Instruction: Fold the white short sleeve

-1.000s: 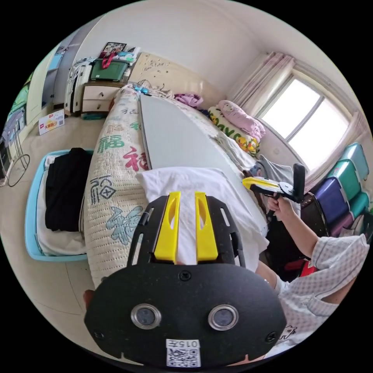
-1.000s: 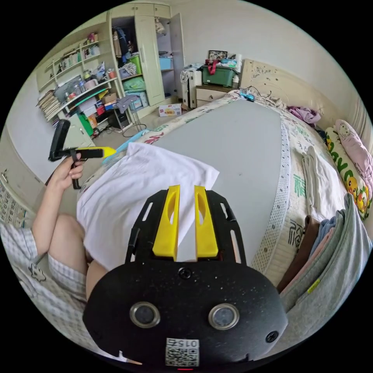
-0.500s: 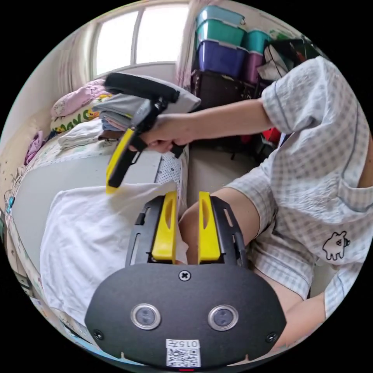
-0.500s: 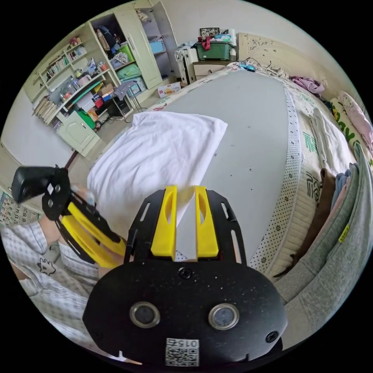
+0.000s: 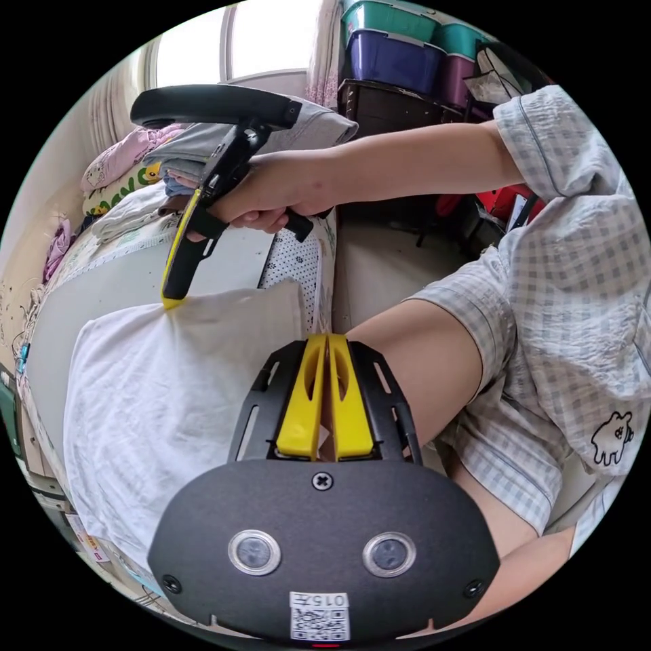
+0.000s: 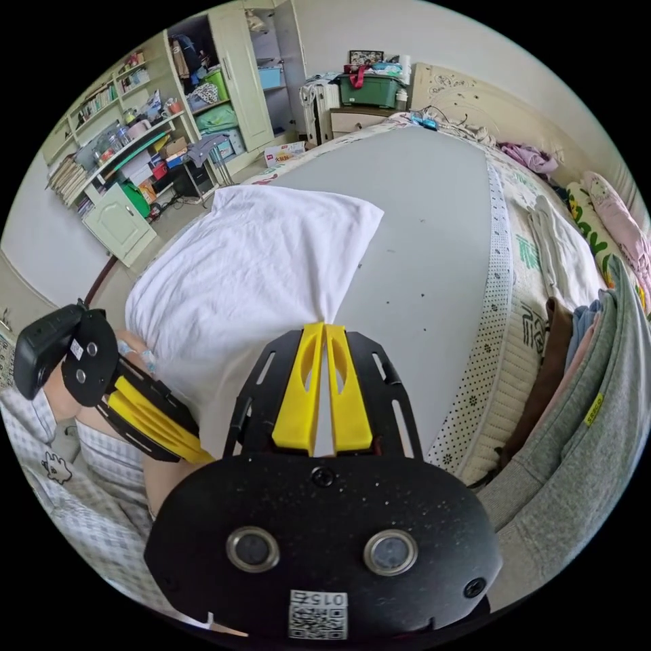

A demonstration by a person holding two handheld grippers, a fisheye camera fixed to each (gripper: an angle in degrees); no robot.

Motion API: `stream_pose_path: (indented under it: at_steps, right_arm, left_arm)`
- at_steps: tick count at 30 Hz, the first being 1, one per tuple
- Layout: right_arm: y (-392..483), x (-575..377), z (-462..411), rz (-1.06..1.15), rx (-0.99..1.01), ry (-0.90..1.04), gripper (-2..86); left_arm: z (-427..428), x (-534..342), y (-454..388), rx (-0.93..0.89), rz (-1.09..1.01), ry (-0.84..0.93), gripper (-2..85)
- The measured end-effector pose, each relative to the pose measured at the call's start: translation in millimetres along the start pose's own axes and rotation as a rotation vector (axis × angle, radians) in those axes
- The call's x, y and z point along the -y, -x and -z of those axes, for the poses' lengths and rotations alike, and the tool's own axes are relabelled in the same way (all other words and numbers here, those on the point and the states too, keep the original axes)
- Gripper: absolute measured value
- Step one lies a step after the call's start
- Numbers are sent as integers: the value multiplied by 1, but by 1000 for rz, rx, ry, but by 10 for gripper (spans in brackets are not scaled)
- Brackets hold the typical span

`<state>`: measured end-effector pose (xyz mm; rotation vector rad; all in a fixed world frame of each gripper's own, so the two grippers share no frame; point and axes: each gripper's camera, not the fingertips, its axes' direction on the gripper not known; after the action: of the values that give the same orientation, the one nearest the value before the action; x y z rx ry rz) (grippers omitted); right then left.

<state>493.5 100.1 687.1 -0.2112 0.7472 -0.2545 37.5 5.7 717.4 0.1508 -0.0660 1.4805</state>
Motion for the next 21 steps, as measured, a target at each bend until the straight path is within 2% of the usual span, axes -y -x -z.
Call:
stream_pose_path:
  at_steps: [6, 9, 12, 13, 15, 17, 19, 21]
  right_arm:
    - [13, -5, 7, -13, -61, 12, 62]
    - [22, -26, 31, 0, -70, -91, 72]
    - [40, -46, 48, 59, -38, -129, 80]
    - [49, -52, 53, 88, 5, -137, 84]
    - [66, -60, 59, 135, 93, -155, 85]
    - [100, -62, 58, 213, 212, -182, 86]
    - [135, -59, 53, 295, 268, -184, 90]
    - [174, -55, 44, 371, 284, -187, 95]
  left_arm:
    - [14, -11, 12, -59, -7, -37, -5]
    - [68, -36, 21, -88, 25, -221, 5]
    - [134, -95, 43, 78, 217, -390, 23]
    - [155, -127, 55, 175, 337, -432, 31]
    - [173, -173, 76, 335, 562, -406, 43]
    - [185, -230, 106, 460, 897, -302, 62]
    - [195, -271, 119, 445, 1063, -350, 68]
    - [201, -303, 127, 370, 1128, -469, 67]
